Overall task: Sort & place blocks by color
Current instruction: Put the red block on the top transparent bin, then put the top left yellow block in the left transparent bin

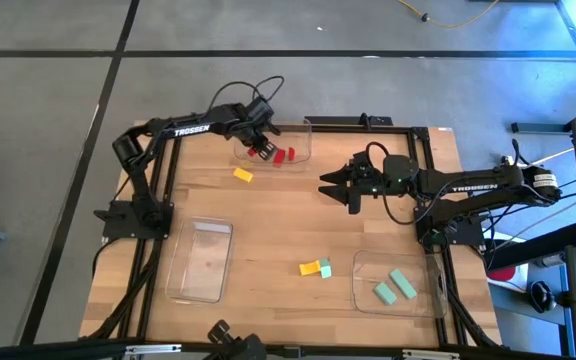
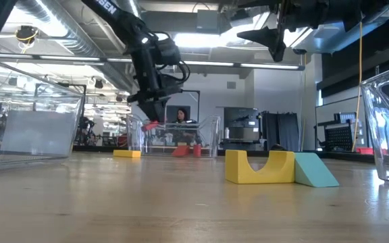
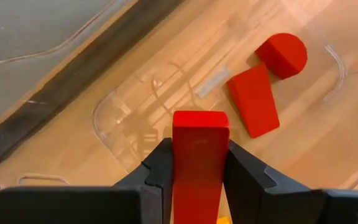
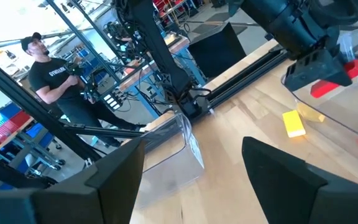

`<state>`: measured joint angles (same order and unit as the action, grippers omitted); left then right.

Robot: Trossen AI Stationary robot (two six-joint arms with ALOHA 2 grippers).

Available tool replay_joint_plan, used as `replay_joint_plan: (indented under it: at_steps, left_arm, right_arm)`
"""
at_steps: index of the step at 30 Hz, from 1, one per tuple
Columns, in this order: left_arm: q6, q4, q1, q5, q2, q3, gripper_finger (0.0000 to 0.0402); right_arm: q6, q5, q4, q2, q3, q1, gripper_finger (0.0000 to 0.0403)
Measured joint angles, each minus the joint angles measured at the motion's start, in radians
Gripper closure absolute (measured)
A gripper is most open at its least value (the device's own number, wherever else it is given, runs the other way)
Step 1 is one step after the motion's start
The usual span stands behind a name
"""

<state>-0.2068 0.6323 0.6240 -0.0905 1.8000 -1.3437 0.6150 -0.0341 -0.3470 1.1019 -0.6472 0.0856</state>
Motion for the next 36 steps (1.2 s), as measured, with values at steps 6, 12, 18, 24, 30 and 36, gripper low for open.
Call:
replay_joint_plan:
  at_steps: [6, 12, 18, 24, 30, 36]
  left_arm:
    - [-0.047, 0.038, -0.003, -0.021, 0.001, 0.0, 0.0311]
    - [-0.055, 0.052, -0.005, -0.092, 0.002, 0.0, 0.0252]
    - [-0.055, 0.04, -0.005, -0.079, 0.001, 0.0, 0.0185]
    - [-0.051, 0.029, 0.002, -0.027, -0.062, 0.0, 0.0144]
    - [-0.051, -0.028, 0.006, -0.018, -0.256, 0.0, 0.0141]
    - [-0.072, -0.198, -0.079, 0.01, -0.508, 0.092, 0.0142]
  right_arm:
    - [0.009, -0.001, 0.0, 0.0, 0.0, 0.0, 0.0131]
    - [0.008, -0.001, 0.0, 0.0, 0.0, 0.0, 0.0131]
    - [0.005, -0.001, 0.0, 0.0, 0.0, 0.0, 0.0131]
    - [0.004, -0.002, 0.0, 0.0, 0.0, 0.0, 0.0131]
    - [0.005, -0.002, 0.0, 0.0, 0.0, 0.0, 0.0131]
    - [0.005, -0.003, 0.0, 0.0, 0.0, 0.0, 0.0131]
